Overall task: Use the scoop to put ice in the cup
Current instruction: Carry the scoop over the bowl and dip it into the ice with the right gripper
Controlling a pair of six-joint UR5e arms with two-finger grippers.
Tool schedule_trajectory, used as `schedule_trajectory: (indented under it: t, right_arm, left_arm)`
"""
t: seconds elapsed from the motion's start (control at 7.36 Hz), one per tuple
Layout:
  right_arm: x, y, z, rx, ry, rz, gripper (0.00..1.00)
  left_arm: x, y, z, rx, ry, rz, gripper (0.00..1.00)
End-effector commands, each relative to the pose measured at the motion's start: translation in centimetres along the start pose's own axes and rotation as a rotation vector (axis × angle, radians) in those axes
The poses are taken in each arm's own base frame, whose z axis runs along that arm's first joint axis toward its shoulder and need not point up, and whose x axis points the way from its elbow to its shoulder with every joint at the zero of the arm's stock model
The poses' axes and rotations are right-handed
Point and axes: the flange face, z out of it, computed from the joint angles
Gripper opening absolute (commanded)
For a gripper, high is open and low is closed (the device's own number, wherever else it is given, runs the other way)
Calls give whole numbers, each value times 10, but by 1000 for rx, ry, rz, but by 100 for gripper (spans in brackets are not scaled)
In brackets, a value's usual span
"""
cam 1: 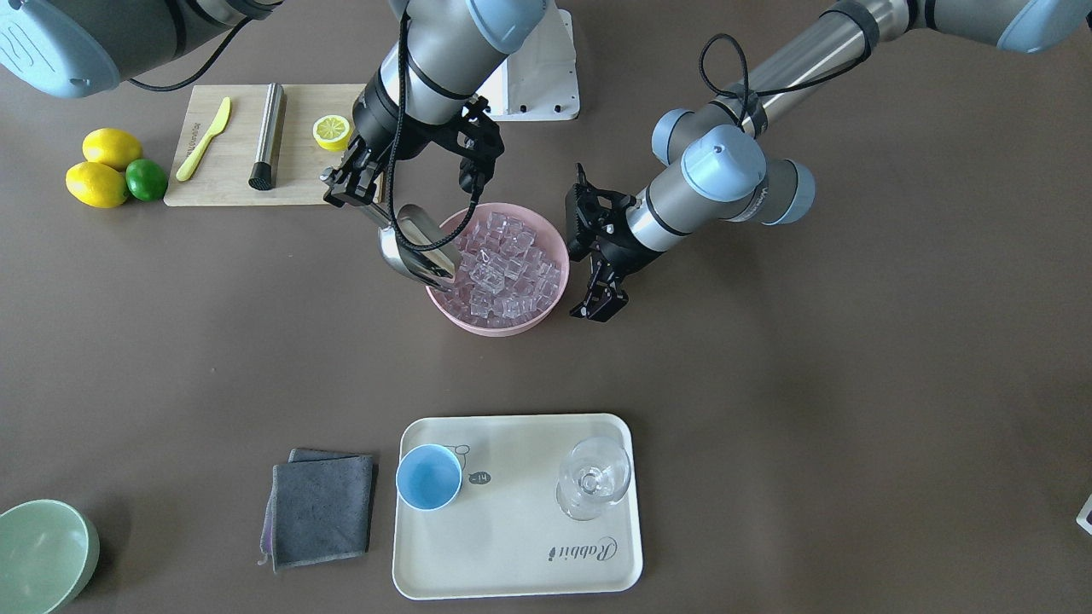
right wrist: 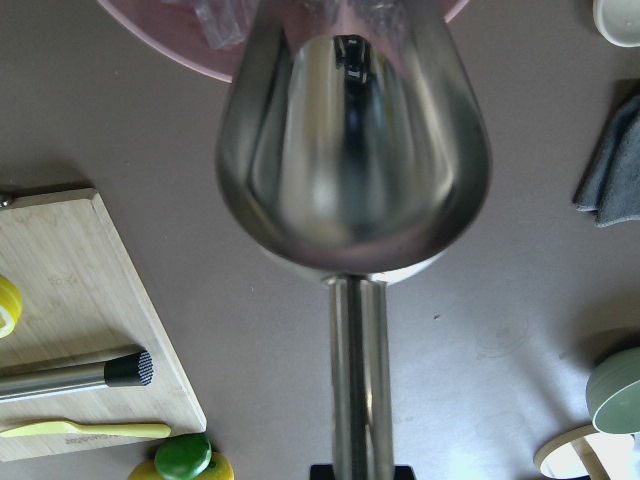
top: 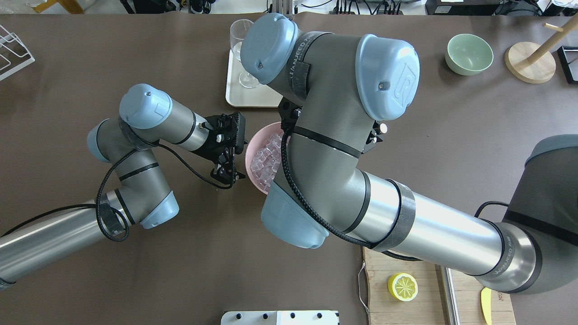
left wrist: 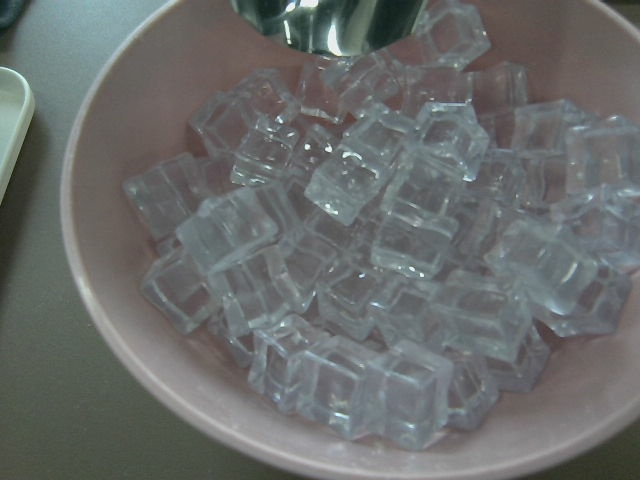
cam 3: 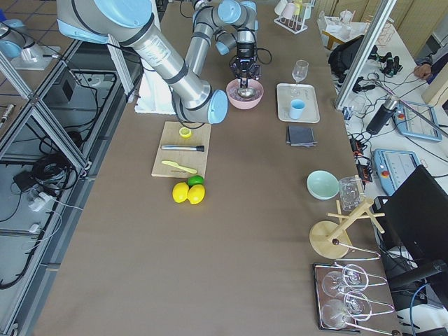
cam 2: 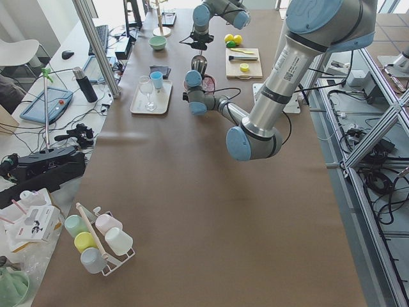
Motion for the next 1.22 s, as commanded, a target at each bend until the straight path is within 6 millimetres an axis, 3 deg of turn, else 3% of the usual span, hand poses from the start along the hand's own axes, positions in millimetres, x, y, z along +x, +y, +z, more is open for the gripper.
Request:
schedule_trajectory:
  t: [0.0,0.68,0.95,1.09]
  right_arm:
    - [4,-4,5,-37,15,-9,0]
    - [-2,-52,4,-18,27,-14,0]
    - [-6,-60,7,32,43,23,0]
    - [-9,-53,13,67,50,27,0]
  left_arm:
    - [0,0,0,-1,0,-1,99]
    - [0,1,1,-2,1,-15,99]
    - [0,1,1,-2,1,-20,99]
    - [0,1,1,-2,1,-20,99]
